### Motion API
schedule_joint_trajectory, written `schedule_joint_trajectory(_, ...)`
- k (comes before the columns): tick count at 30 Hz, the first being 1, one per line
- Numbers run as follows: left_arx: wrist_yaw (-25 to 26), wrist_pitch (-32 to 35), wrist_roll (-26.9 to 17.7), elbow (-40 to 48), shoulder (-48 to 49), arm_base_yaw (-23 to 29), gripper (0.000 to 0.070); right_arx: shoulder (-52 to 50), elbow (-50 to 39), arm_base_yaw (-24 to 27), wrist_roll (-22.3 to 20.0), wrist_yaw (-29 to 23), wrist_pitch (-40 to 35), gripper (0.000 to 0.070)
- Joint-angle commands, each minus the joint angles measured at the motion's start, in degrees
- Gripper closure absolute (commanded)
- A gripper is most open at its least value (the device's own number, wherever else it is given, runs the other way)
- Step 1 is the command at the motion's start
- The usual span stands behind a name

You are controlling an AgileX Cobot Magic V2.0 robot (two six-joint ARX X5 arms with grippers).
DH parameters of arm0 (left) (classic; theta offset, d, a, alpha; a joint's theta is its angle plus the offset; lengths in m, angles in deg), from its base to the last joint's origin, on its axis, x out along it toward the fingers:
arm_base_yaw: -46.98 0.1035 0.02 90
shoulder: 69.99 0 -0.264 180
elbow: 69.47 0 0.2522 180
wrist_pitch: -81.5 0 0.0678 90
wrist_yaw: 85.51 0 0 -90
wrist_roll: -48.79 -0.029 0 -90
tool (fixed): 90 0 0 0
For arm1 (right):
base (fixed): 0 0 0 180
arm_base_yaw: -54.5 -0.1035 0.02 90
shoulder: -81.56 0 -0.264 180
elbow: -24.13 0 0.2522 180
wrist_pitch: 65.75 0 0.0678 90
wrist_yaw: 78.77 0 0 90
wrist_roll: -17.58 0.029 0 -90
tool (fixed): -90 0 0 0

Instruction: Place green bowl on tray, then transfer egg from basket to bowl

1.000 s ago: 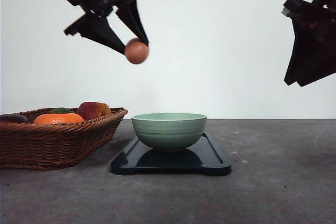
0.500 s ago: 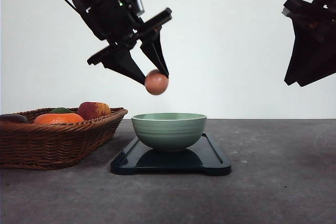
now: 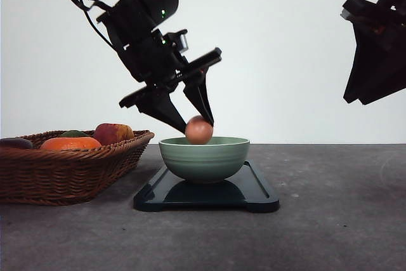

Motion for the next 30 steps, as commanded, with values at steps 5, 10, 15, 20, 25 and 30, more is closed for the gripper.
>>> schedule_joint_trajectory(5, -0.1, 0.9, 0.0, -1.5, -3.8, -0.9, 0.05, 0.3, 0.3, -0.2, 0.2, 0.0, -0.4, 0.0549)
schedule_joint_trajectory(10, -0.3, 1.7, -0.1, -1.5, -5.7, -1.5, 0.05, 0.3, 0.3, -0.2, 0.2, 0.0, -0.4, 0.0549)
schedule_joint_trajectory(15, -1.8, 1.6, -0.4, -1.5, -6.4, -2.1, 0.0453, 0.3, 0.3, -0.2, 0.9, 0.0, -0.1, 0.0549)
schedule_joint_trajectory(20, -1.8, 1.6, -0.4, -1.5, -6.4, -2.2, 0.0349, 0.3, 0.3, -0.2, 1.3, 0.0, -0.2, 0.0549)
schedule_joint_trajectory(25, -1.6, 1.3, -0.2, -2.0, -6.3, -2.5, 0.0347, 0.3, 0.3, -0.2, 1.2, 0.0, -0.1, 0.0549)
schedule_joint_trajectory(30, -1.4, -1.2, -0.2, -5.0, -6.3, -3.1, 0.0347, 0.3, 0.3, -0.2, 1.2, 0.0, -0.1, 0.0549)
